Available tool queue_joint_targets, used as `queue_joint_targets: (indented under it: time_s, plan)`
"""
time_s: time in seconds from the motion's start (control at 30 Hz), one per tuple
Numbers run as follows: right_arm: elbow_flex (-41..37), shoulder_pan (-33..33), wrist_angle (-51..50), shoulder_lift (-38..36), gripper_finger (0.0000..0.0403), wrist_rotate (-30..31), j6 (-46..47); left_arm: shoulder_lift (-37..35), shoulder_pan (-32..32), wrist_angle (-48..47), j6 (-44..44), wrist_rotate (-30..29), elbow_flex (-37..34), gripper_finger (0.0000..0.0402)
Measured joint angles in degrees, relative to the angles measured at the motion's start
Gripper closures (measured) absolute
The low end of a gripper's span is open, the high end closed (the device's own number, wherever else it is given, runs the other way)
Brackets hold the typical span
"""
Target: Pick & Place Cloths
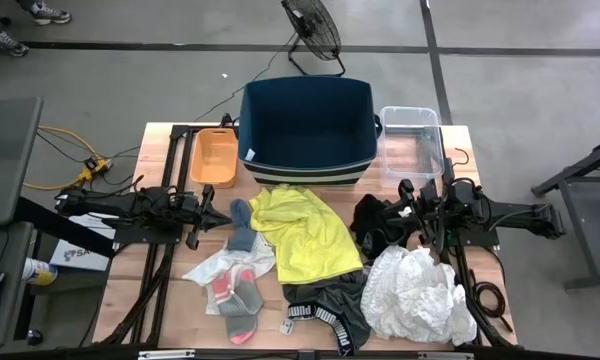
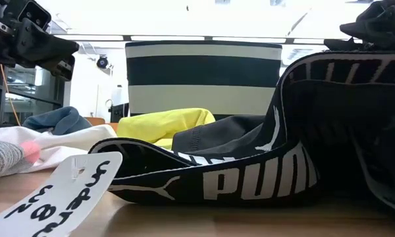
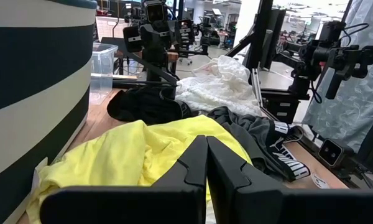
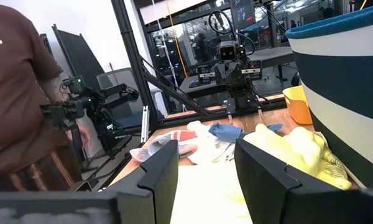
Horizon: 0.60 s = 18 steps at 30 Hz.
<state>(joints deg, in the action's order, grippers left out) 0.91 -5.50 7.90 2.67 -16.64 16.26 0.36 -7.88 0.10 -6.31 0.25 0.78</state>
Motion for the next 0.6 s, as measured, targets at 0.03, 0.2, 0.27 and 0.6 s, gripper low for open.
queue_joint_targets:
  time_s: [0.03, 0.2, 0.27, 0.6]
  plan:
    - [0.0, 0.0, 0.0, 0.0, 0.0254, 0.0, 0.0, 0.0, 0.0, 0.0, 0.0, 0.0, 0.0, 0.0402]
    - [0.0, 0.0, 0.0, 0.0, 0.0254, 0.0, 0.0, 0.0, 0.0, 0.0, 0.0, 0.0, 0.0, 0.0402]
    - [0.0, 0.0, 0.0, 0.0, 0.0254, 0.0, 0.0, 0.0, 0.0, 0.2, 0.1, -0.1, 0.0, 0.0402]
    - [0.0, 0.0, 0.0, 0.0, 0.0254, 0.0, 0.0, 0.0, 0.0, 7.0, -8.1, -2.6, 0.0, 0.0402]
